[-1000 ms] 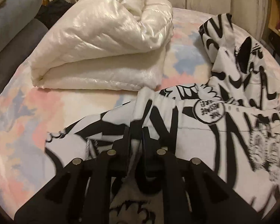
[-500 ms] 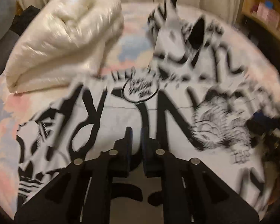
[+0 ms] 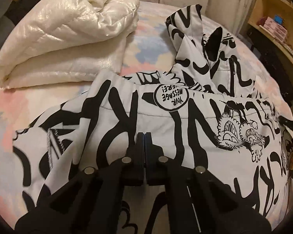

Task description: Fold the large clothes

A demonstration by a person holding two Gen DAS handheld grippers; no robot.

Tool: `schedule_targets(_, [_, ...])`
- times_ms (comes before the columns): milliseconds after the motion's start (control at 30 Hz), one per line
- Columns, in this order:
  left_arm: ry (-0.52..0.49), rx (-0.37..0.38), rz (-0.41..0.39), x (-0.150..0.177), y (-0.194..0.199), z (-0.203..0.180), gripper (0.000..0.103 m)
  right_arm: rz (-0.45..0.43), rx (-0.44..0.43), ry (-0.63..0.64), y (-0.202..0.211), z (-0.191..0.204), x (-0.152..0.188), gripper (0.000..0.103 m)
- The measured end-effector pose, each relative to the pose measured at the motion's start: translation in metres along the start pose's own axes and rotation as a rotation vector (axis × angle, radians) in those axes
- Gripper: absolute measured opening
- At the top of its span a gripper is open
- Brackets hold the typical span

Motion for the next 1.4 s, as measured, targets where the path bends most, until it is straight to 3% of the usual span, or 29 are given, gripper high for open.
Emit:
schedule_targets(33, [0.004, -0.003, 0.009, 0.001, 0.003, -0.001, 0.001, -0.028, 0.065, 0.016, 0.008, -0.004, -0.002, 0.034])
schedule_targets(67, [0.009, -0.008, 0.013, 0.001, 0.008, -0.004, 0.002, -0.041, 0.069, 0.029, 0.015, -0.002, -0.001, 0.038])
schedule_targets(200, [-0.019, -0.047, 0.001, 0.017, 0.046, -0.016, 0.002, -0.021, -0.029, 0.087, 0.054, 0.03, 0.028, 0.039])
schedule_targets(367, [-0.002, -0.068, -0.002, 0.061, 0.088, -0.018, 0.002, 0.069, -0.136, 0.205, 0.08, 0.083, 0.095, 0.039])
schedule_targets(467, [0.015, -0.094, 0.02, 0.094, 0.103, -0.01, 0.002, 0.112, -0.125, 0.244, 0.079, 0.087, 0.129, 0.039])
schedule_targets(567, [0.012, -0.125, 0.035, 0.121, 0.104, 0.003, 0.002, 0.112, -0.038, 0.242, 0.072, 0.064, 0.145, 0.039])
schedule_targets(667, [0.052, -0.114, -0.009, 0.131, 0.114, 0.017, 0.002, 0.047, 0.048, 0.157, 0.078, 0.017, 0.13, 0.039])
schedule_targets(800, [0.089, -0.107, -0.014, 0.136, 0.118, 0.022, 0.001, 0.025, 0.008, 0.018, 0.1, -0.031, 0.121, 0.023])
schedule_targets(833, [0.087, -0.114, -0.011, 0.136, 0.118, 0.022, 0.002, 0.018, 0.01, 0.016, 0.105, -0.034, 0.122, 0.023])
schedule_targets(1033, [0.095, -0.127, 0.021, 0.132, 0.117, 0.017, 0.002, -0.011, 0.074, 0.08, 0.129, -0.039, 0.138, 0.027])
schedule_targets(1400, [0.028, -0.18, 0.029, 0.124, 0.158, 0.005, 0.004, 0.05, 0.054, 0.047, 0.153, -0.027, 0.136, 0.034])
Point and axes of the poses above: each gripper's, at about its wrist camera, not at the fingertips, and y roughly against the way its jaws point, z to its left, x to its underside, the point moved 9 cm from there along -y, roughly the way its jaws point, and after that the axes turned 15 degrees about -y, right-handed, at the moved point
